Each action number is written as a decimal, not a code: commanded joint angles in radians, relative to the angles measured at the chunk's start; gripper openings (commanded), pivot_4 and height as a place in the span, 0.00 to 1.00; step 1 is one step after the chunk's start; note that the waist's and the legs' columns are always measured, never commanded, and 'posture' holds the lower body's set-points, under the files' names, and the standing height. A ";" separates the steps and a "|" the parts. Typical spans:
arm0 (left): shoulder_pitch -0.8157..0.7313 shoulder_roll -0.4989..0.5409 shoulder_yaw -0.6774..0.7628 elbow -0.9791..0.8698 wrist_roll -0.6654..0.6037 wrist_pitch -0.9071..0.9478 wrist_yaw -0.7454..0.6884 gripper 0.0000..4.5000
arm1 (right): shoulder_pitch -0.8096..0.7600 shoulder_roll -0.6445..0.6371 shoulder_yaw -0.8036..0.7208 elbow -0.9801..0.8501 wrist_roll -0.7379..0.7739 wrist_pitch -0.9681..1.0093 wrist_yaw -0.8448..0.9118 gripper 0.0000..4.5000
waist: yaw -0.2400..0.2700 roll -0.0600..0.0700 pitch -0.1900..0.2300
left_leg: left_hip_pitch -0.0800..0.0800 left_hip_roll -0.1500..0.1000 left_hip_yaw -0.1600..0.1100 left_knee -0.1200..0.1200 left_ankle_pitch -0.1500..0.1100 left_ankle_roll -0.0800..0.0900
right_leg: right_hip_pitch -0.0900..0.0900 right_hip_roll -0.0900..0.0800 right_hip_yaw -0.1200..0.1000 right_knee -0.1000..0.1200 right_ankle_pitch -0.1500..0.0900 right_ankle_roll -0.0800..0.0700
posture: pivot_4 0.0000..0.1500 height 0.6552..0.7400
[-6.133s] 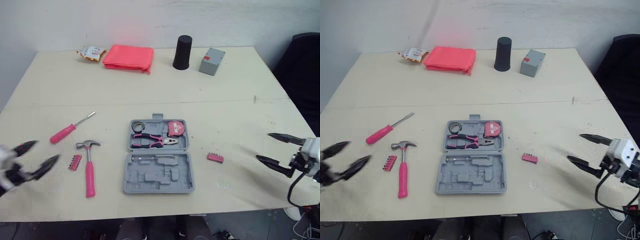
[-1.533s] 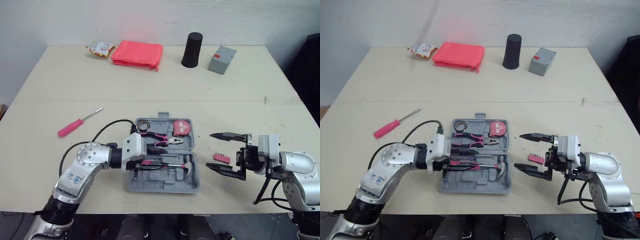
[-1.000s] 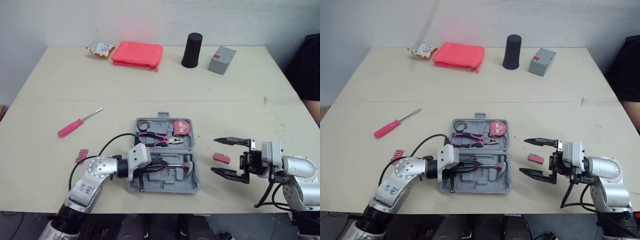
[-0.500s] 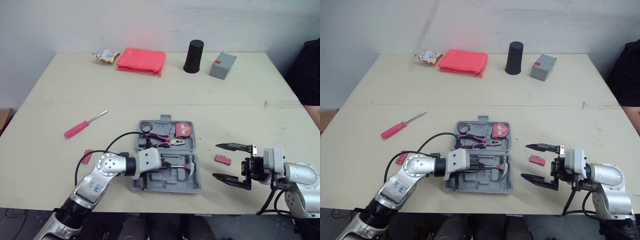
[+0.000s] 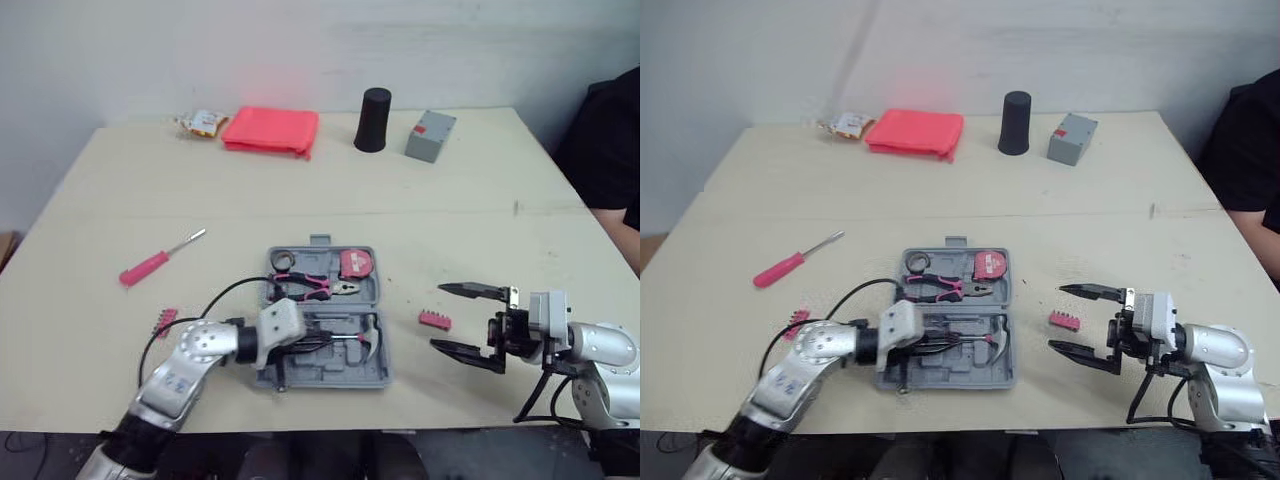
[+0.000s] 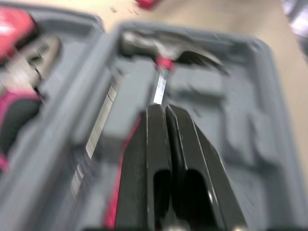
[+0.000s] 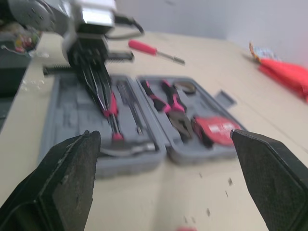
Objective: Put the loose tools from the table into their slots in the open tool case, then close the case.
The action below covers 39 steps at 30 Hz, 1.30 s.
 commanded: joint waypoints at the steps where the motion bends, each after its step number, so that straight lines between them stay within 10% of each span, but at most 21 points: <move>1: 0.034 0.040 0.151 -0.099 -0.072 -0.022 0.011 0.01 | 0.012 -0.064 -0.089 0.022 0.021 -0.028 0.043 1.00 | 0.000 0.001 0.002 | -0.004 -0.001 0.000 0.000 0.001 0.001 | -0.004 0.000 0.000 0.001 0.000 0.000 | 1.00 1.00; 11: 0.442 0.070 0.814 -0.100 -0.185 -0.104 0.079 0.98 | -0.014 -0.216 -0.275 0.427 -0.058 -0.208 0.050 1.00 | -0.018 -0.009 0.014 | -0.007 -0.001 0.001 0.002 -0.004 0.005 | -0.002 0.000 -0.006 -0.007 0.001 0.001 | 1.00 1.00; 16: 0.570 0.057 1.163 0.251 -0.226 -0.110 0.187 0.98 | -0.021 -0.272 -0.303 0.604 -0.098 -0.140 -0.051 1.00 | -0.024 -0.008 0.018 | -0.007 0.000 0.002 0.002 -0.009 0.008 | -0.004 -0.001 -0.004 -0.006 0.001 0.002 | 1.00 1.00; 24: 0.647 0.057 1.316 0.500 -0.238 -0.145 0.231 0.98 | -0.078 -0.288 -0.319 0.737 -0.173 -0.314 -0.158 1.00 | -0.022 -0.008 0.018 | -0.007 -0.001 0.001 0.000 -0.014 0.004 | -0.011 -0.003 -0.003 -0.009 0.001 0.001 | 1.00 1.00; 39: 0.680 -0.127 1.111 -0.089 -0.324 0.015 0.374 0.98 | -0.160 -0.100 -0.079 0.290 -0.023 -0.142 0.051 1.00 | -0.041 -0.009 0.019 | -0.006 0.000 0.010 -0.007 -0.009 -0.003 | -0.010 -0.002 -0.001 -0.009 0.001 0.003 | 1.00 1.00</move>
